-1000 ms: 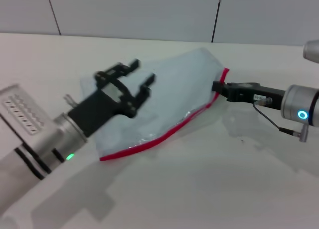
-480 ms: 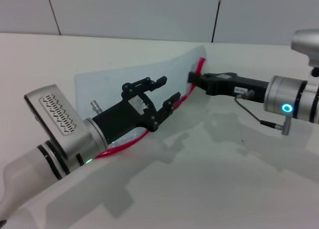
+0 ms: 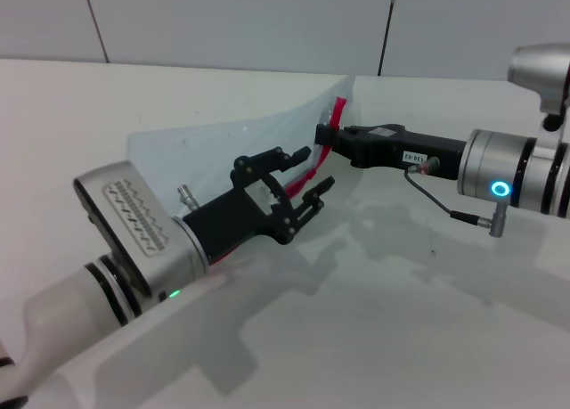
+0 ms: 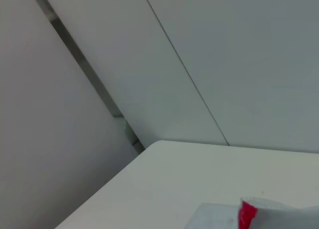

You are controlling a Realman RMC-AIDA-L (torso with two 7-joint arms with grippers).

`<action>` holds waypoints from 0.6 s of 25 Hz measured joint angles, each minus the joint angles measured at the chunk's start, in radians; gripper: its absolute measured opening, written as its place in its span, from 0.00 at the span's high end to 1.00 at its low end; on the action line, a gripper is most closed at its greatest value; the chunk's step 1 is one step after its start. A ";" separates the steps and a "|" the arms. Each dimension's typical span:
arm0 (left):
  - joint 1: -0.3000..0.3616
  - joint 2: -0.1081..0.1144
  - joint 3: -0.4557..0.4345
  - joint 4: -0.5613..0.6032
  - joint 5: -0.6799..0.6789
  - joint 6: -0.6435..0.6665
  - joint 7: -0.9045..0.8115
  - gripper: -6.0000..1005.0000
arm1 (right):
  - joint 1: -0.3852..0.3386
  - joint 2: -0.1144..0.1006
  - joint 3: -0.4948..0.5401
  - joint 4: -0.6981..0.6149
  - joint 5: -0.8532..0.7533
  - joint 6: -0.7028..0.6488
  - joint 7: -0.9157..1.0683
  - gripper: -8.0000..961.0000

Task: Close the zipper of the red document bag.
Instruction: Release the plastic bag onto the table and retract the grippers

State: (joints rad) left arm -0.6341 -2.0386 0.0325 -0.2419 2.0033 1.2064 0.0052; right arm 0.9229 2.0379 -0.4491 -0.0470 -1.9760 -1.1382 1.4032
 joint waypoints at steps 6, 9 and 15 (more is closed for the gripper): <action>0.005 -0.002 -0.007 -0.018 -0.002 -0.016 0.074 0.55 | 0.005 0.002 -0.001 0.003 -0.001 -0.014 0.000 0.92; 0.007 -0.002 -0.008 -0.018 -0.005 -0.015 0.075 0.55 | 0.004 0.001 -0.002 0.003 -0.002 -0.018 -0.001 0.92; 0.016 -0.002 -0.010 -0.028 -0.039 -0.012 0.142 0.55 | 0.003 0.001 -0.006 0.003 -0.003 -0.021 -0.001 0.91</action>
State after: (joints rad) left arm -0.6179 -2.0411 0.0228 -0.2700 1.9640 1.1946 0.1467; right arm 0.9259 2.0387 -0.4554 -0.0444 -1.9791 -1.1594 1.4021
